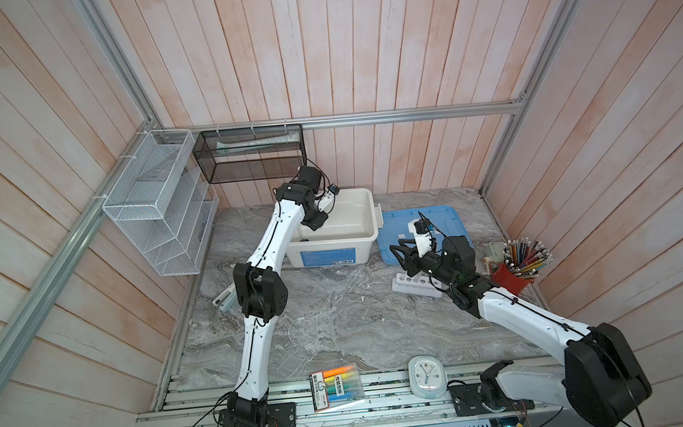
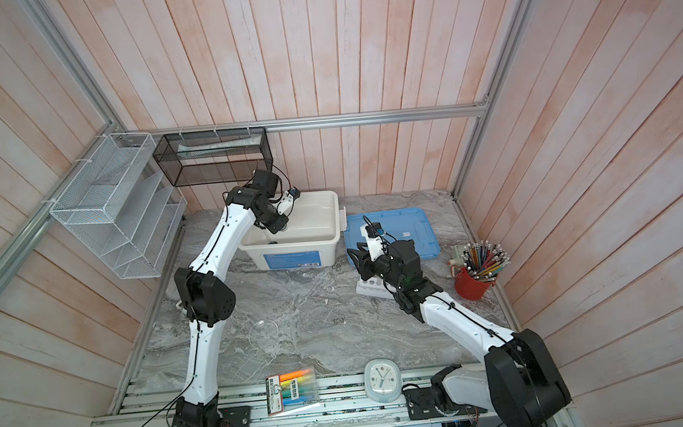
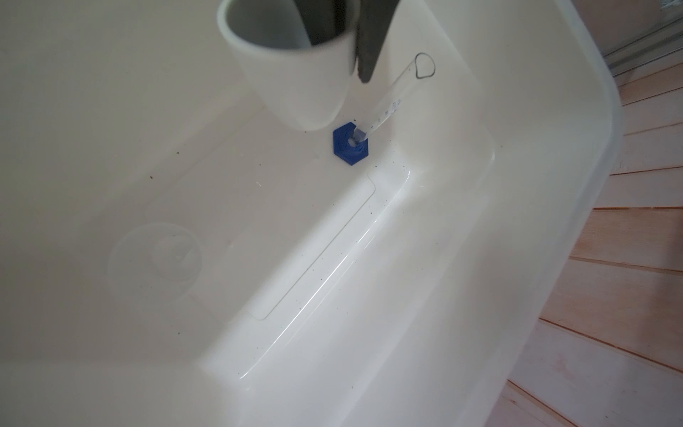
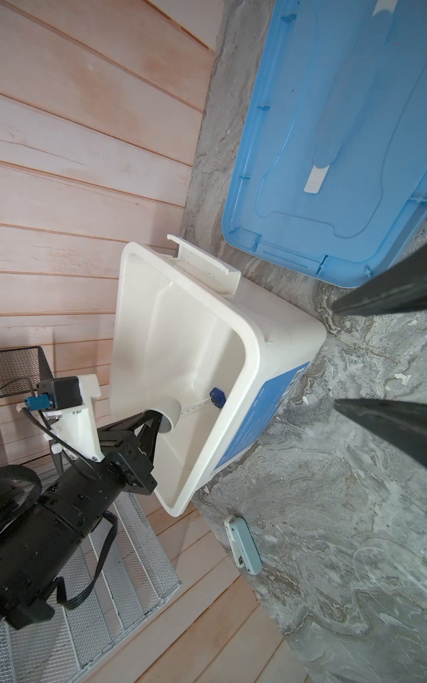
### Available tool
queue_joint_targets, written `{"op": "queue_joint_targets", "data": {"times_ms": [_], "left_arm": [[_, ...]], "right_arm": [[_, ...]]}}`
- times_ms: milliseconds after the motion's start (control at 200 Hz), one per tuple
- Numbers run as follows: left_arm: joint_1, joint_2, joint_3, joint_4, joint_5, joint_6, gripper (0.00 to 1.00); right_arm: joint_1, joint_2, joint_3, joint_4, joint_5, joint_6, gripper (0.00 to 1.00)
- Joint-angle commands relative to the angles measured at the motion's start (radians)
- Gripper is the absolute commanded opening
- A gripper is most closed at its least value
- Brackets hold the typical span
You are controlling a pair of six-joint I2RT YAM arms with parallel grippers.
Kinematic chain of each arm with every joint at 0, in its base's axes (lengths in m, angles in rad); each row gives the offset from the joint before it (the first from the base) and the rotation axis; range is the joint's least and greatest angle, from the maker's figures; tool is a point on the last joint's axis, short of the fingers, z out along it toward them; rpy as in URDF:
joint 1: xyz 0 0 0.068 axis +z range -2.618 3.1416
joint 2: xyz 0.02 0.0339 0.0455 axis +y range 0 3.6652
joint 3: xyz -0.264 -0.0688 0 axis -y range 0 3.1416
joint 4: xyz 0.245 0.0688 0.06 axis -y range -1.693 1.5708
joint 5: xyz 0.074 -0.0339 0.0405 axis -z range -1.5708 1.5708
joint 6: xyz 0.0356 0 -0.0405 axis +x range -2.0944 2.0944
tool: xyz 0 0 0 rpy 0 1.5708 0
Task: Organize the chemistry lab equipment
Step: 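Lower the white cup onto the bin floor with the left gripper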
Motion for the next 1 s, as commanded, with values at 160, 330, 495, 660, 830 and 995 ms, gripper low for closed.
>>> {"op": "queue_joint_targets", "data": {"times_ms": [160, 330, 495, 660, 830, 995], "left_arm": [[-0.007, 0.050, -0.052, 0.053, 0.052, 0.021, 0.00], [-0.008, 0.066, -0.070, 0.058, 0.076, 0.023, 0.00], [-0.012, 0.083, -0.108, 0.073, 0.096, 0.019, 0.00], [-0.013, 0.117, -0.102, 0.079, 0.116, 0.017, 0.00], [-0.014, 0.135, -0.112, 0.088, 0.137, 0.017, 0.00], [-0.021, 0.146, -0.101, 0.096, 0.173, 0.003, 0.00]], "right_arm": [[0.005, 0.029, 0.023, 0.023, -0.026, 0.019, 0.38], [0.004, 0.039, 0.025, 0.028, -0.027, 0.021, 0.38], [0.005, 0.047, 0.024, 0.034, -0.031, 0.024, 0.38], [0.005, 0.051, 0.019, 0.036, -0.024, 0.021, 0.38], [0.004, 0.052, 0.016, 0.038, -0.020, 0.016, 0.38], [0.003, 0.066, 0.021, 0.041, -0.024, 0.018, 0.38]]}}
